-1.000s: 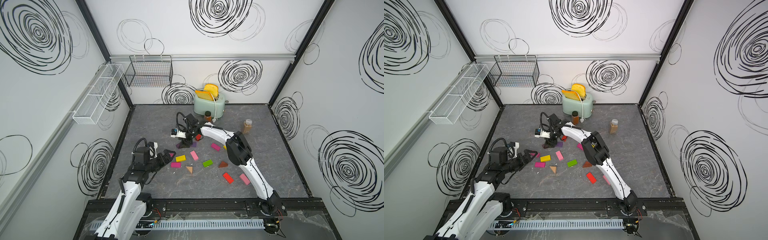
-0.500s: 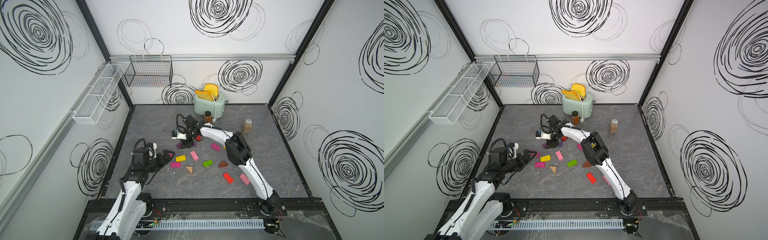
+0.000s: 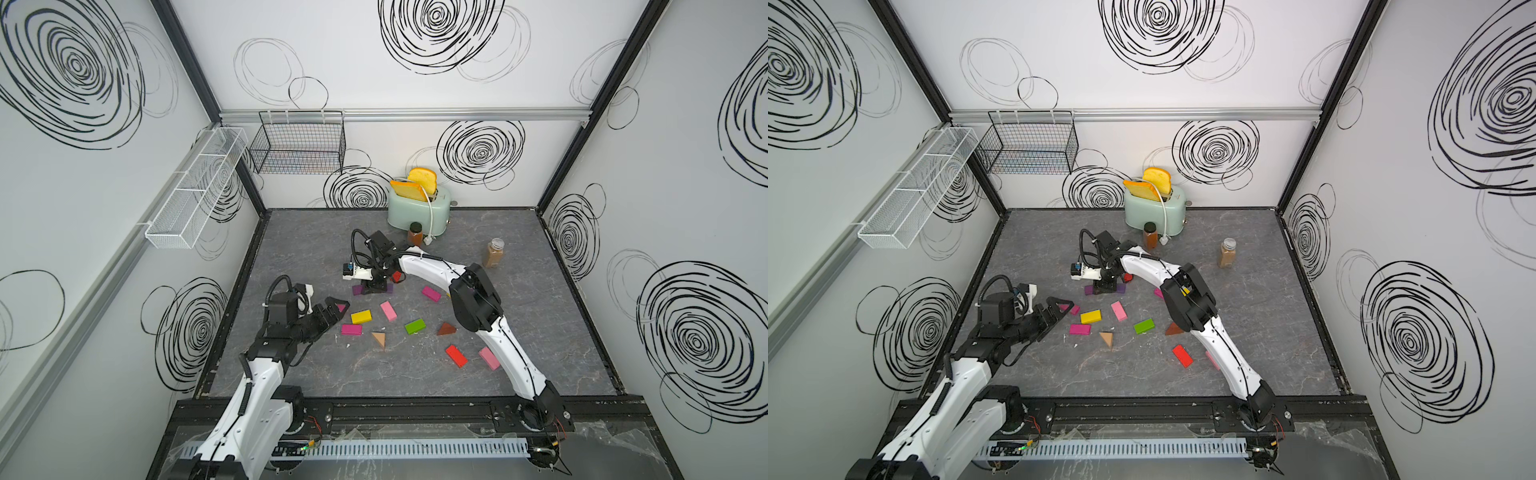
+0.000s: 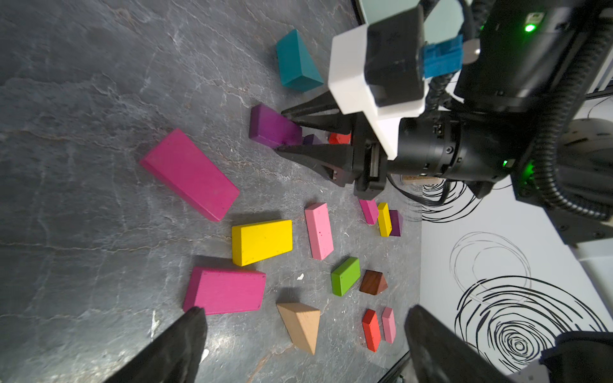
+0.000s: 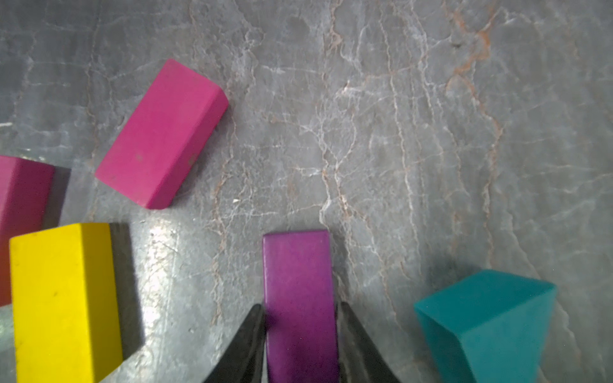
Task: Assemble a piece of candy with building blocks
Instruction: Adjust the building block at the center of the board.
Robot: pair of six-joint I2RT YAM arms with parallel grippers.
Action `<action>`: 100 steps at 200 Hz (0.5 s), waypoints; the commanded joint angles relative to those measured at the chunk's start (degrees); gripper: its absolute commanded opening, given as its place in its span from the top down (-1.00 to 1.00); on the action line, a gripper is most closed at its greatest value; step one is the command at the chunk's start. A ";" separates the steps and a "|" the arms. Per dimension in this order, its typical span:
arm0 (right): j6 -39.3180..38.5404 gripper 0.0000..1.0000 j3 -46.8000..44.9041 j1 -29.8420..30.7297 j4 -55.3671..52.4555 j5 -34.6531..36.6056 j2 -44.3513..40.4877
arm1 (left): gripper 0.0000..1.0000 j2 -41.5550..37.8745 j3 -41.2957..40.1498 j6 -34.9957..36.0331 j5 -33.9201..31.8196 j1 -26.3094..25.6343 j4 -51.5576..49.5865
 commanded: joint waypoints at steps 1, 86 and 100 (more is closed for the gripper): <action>-1.01 0.35 1.52 0.25 -0.74 -0.01 1.86 | -0.95 0.49 -0.12 0.28 0.60 0.74 3.01; -0.29 0.40 -0.18 -1.24 -0.85 1.87 0.28 | -0.96 2.25 0.06 0.72 0.67 0.74 4.78; -0.21 0.41 -0.75 -1.47 -0.82 1.93 -0.14 | -0.96 2.25 -0.03 0.79 0.74 0.74 4.79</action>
